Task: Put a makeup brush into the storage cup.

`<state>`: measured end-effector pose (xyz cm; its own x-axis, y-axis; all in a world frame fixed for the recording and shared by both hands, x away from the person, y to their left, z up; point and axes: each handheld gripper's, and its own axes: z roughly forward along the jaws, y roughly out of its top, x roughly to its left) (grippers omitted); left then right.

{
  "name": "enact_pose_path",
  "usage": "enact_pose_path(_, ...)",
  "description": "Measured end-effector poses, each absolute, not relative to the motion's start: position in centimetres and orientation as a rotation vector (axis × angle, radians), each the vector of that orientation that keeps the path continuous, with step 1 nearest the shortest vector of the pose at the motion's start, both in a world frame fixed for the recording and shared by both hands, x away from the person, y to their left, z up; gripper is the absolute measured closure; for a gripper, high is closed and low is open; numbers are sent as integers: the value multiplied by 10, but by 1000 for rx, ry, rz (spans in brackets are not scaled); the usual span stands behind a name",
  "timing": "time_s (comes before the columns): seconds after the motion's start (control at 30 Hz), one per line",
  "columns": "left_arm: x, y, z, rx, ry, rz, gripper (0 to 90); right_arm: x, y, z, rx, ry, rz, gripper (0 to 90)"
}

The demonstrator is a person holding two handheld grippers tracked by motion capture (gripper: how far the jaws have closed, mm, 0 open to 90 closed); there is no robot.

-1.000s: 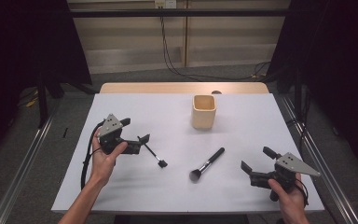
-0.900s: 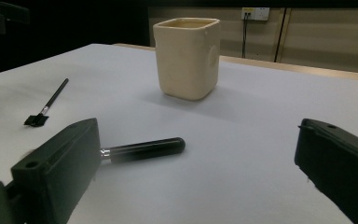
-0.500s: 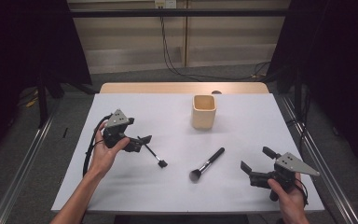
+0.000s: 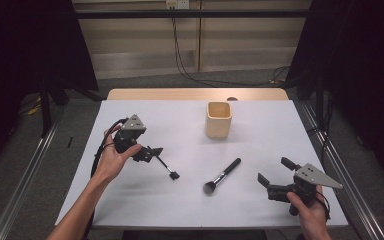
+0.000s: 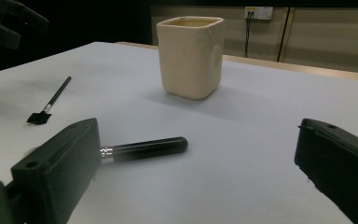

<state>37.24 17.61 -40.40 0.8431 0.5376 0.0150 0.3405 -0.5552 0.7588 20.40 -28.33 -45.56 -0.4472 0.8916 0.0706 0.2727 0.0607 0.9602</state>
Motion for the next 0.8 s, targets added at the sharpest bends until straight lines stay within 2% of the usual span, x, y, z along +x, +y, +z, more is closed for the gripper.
enact_pose_path(0.6,389,169,-413,2455,603,238,50,205,-282,-456,1164,1782,1410,3)
enact_pose_path(0.8,394,164,-416,2544,518,201,50,205,-282,-456,1164,1783,1411,2)
